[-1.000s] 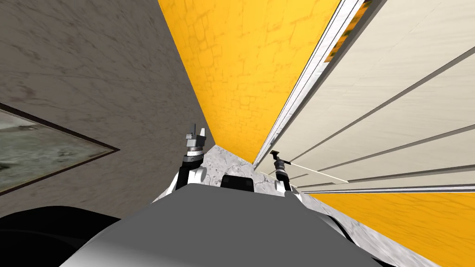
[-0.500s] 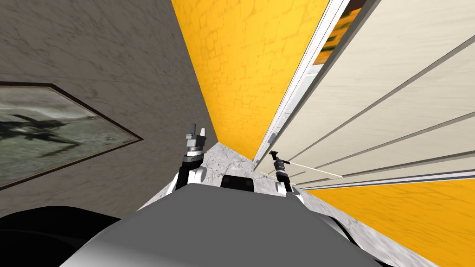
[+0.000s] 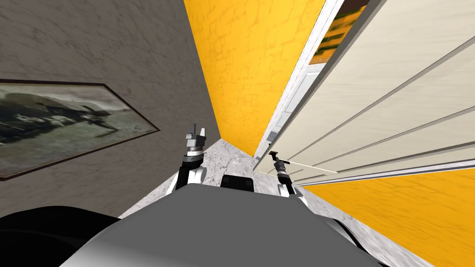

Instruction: Pull the door open

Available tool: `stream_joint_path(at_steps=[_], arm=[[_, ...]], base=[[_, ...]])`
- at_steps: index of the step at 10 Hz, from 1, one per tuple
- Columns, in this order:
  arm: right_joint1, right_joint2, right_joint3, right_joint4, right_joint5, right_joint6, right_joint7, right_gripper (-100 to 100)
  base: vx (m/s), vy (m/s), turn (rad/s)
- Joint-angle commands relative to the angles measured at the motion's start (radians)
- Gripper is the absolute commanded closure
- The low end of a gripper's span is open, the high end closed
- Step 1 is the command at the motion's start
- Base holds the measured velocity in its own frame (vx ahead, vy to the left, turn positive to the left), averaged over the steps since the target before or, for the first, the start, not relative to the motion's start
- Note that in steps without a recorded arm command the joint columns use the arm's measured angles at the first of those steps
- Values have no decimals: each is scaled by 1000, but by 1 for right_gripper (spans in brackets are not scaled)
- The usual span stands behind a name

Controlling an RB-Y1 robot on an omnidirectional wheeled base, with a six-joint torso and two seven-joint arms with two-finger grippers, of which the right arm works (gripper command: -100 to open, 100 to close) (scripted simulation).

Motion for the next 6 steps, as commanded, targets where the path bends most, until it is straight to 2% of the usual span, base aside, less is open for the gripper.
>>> stream_joint_path(at_steps=[1, 2, 3, 4, 6], arm=[[16, -8, 19, -8, 13, -14, -22, 100], [24, -17, 33, -11, 22, -26, -38, 100], [20, -11, 26, -8, 17, -17, -28, 100], [39, -22, 49, -14, 34, -41, -51, 100], [57, -38, 70, -20, 50, -69, -74, 100]], base=[[-273, -77, 120], [-258, -91, 104], [-123, -38, 35], [-158, -51, 73], [-254, -47, 72]])
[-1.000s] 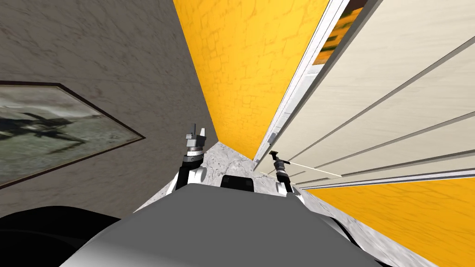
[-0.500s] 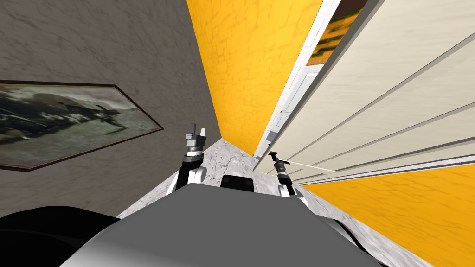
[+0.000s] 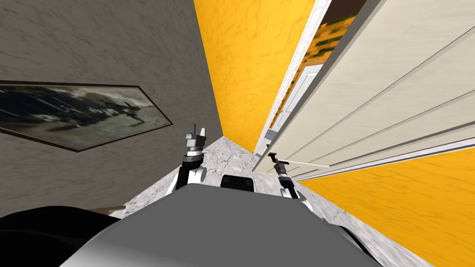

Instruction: Pull the door open

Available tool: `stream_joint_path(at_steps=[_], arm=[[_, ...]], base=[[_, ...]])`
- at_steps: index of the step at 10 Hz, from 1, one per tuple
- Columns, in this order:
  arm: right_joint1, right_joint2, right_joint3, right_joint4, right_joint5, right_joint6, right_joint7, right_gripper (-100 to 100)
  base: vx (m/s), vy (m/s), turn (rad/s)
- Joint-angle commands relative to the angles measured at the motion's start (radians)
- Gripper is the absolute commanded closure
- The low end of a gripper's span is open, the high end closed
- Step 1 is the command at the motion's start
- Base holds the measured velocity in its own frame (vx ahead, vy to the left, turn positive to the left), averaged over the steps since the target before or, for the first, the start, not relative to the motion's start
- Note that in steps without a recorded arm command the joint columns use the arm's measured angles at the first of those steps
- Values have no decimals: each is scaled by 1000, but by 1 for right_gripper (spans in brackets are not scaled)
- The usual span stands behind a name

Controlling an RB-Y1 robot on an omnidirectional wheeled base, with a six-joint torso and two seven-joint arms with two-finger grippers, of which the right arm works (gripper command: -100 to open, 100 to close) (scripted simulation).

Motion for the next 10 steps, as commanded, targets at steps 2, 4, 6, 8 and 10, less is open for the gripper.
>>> stream_joint_path(at_steps=[2, 4, 6, 8, 10], arm=[[15, -16, 27, 13, 20, -43, -29, 100], [32, -32, 48, 6, 35, -71, -52, 100], [44, -43, 63, 2, 46, -91, -68, 100], [50, -44, 60, 9, 44, -97, -69, 100], [56, -52, 60, 25, 44, -120, -76, 100]], base=[[-159, -49, 37], [-184, -70, 58], [-139, -85, 37], [-109, -37, 124], [-226, -88, 218]])
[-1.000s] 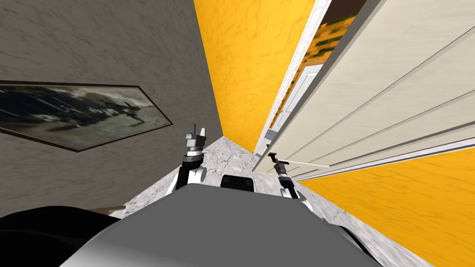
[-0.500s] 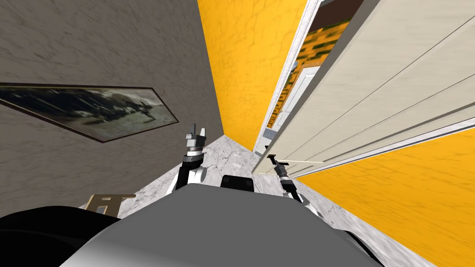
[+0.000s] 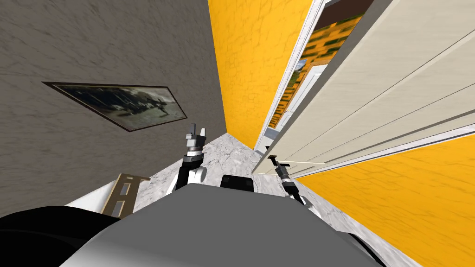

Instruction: Pull the door open

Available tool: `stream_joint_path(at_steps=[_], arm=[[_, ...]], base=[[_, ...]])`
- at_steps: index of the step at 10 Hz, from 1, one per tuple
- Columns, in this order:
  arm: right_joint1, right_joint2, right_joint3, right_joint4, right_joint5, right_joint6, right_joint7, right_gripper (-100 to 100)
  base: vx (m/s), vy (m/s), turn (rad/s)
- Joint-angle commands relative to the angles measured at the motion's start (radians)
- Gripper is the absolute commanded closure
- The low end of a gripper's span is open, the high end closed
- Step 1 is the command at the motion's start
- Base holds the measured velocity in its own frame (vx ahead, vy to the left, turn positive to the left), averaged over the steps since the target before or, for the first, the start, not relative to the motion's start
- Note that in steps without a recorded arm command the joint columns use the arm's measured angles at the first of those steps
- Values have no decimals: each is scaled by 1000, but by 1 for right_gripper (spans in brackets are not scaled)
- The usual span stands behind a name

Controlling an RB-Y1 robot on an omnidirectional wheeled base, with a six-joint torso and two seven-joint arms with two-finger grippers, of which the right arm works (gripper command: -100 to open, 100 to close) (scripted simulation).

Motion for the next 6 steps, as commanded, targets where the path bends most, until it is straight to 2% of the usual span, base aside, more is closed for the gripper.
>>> stream_joint_path(at_steps=[1, 2, 5, 6], arm=[[14, -6, 4, 18, 2, -32, -9, 100], [17, -11, 3, 27, 2, -46, -13, 100], [27, -24, 2, 53, 1, -84, -24, 100], [27, -24, 2, 53, 1, -84, -24, 100]], base=[[-234, -121, 311], [-241, -96, 257], [-220, -80, 175], [-119, -58, 63]])
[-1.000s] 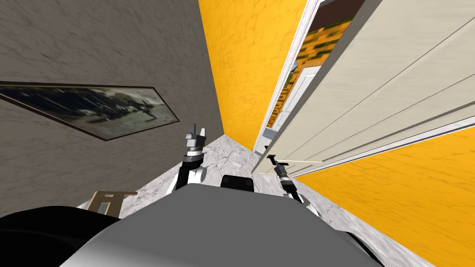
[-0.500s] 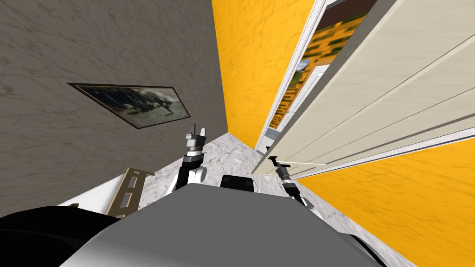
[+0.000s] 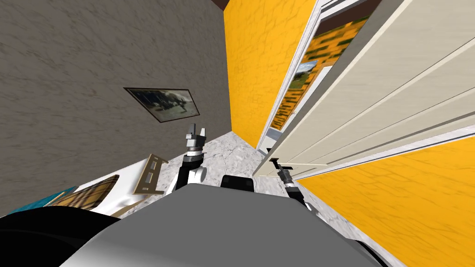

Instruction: Pull the door open

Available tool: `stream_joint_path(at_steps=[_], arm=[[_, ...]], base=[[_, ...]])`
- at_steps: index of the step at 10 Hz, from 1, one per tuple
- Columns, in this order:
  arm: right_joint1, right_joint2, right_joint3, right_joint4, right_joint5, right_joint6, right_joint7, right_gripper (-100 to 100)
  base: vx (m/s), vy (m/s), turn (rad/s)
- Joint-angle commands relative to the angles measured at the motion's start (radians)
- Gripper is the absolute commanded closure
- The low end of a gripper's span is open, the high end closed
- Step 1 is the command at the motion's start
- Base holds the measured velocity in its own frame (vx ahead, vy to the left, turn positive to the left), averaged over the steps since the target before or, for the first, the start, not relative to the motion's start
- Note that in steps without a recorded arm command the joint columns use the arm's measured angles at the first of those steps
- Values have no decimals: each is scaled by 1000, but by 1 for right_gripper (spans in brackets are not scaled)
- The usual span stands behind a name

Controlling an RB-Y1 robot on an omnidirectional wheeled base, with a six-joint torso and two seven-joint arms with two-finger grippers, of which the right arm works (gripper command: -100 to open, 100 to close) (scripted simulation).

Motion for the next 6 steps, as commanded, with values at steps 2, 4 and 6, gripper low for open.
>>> stream_joint_path(at_steps=[2, 4, 6], arm=[[-4, -10, -2, 35, -1, -40, -7, 100], [12, -9, -1, 20, 0, -38, -8, 100], [17, -12, -2, 29, -1, -53, -10, 100]], base=[[-147, -62, 154], [-101, -42, 137], [-186, -82, 155]])
